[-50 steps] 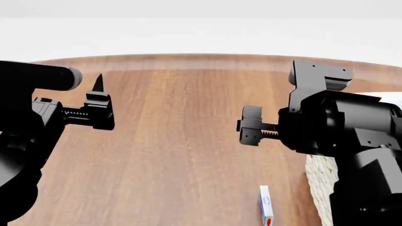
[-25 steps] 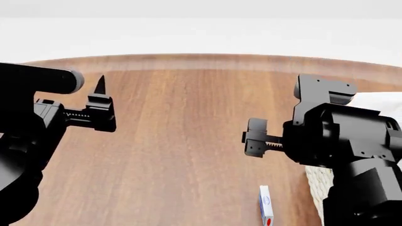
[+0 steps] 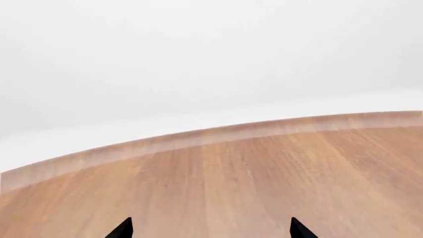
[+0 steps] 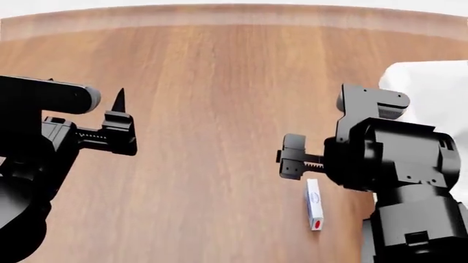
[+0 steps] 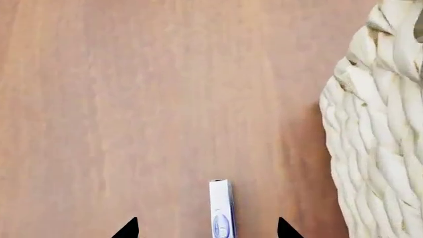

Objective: Pick up the alphabet soup and the cream cheese box, and put them in the basket.

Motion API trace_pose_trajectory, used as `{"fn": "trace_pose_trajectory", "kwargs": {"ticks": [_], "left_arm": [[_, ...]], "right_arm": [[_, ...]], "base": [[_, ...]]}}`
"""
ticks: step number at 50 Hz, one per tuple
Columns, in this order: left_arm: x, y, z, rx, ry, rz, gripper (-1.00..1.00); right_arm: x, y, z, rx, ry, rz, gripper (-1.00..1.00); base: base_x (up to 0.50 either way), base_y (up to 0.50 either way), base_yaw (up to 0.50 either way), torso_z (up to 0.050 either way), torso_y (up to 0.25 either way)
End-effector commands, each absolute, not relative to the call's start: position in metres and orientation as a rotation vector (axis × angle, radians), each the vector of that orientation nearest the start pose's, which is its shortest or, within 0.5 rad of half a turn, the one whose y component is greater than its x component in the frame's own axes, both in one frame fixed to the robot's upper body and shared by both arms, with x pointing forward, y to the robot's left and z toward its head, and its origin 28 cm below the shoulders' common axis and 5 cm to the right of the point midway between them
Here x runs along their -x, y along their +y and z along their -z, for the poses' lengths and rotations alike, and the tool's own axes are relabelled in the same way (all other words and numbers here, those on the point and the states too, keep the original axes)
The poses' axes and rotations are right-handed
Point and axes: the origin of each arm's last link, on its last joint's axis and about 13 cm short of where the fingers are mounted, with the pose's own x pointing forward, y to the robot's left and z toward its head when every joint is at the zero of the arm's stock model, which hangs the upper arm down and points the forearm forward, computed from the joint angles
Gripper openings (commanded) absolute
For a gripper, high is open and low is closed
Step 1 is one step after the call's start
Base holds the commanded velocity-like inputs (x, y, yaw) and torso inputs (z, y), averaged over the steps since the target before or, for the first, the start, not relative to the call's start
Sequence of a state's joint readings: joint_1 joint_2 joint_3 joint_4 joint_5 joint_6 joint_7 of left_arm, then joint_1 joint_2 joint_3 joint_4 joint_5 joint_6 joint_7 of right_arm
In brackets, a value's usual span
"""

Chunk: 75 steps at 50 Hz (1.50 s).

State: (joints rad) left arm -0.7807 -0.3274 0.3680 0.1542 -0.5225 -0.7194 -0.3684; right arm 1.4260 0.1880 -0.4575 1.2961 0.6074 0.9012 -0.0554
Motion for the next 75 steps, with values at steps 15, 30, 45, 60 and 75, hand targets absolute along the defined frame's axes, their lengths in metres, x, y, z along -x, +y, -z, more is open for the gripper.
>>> {"fn": "trace_pose_trajectory", "kwargs": {"ticks": [15,30,45,60,75], "left_arm": [[-0.318,0.202,-0.193,-0.098,-0.068,0.078,1.0],[-0.318,0.203,-0.193,-0.07,-0.053,0.081,1.0],[-0.319,0.202,-0.192,-0.063,-0.036,0.09,1.0],[-0.319,0.203,-0.194,-0.061,-0.042,0.088,1.0],[-0.319,0.203,-0.193,-0.062,-0.037,0.077,1.0]], "right_arm": [[-0.395,-0.156,-0.175,-0.165,0.827,-0.019,1.0],[-0.395,-0.153,-0.172,-0.123,0.828,-0.033,-1.0],[-0.396,-0.154,-0.175,-0.12,0.819,-0.032,-1.0],[-0.397,-0.152,-0.179,-0.114,0.818,-0.039,-1.0],[-0.399,-0.152,-0.185,-0.11,0.803,-0.054,-1.0]], "base": [[0.0,0.0,0.0,0.0,-0.247],[0.0,0.0,0.0,0.0,0.0],[0.0,0.0,0.0,0.0,0.079],[0.0,0.0,0.0,0.0,0.25],[0.0,0.0,0.0,0.0,0.18]]}}
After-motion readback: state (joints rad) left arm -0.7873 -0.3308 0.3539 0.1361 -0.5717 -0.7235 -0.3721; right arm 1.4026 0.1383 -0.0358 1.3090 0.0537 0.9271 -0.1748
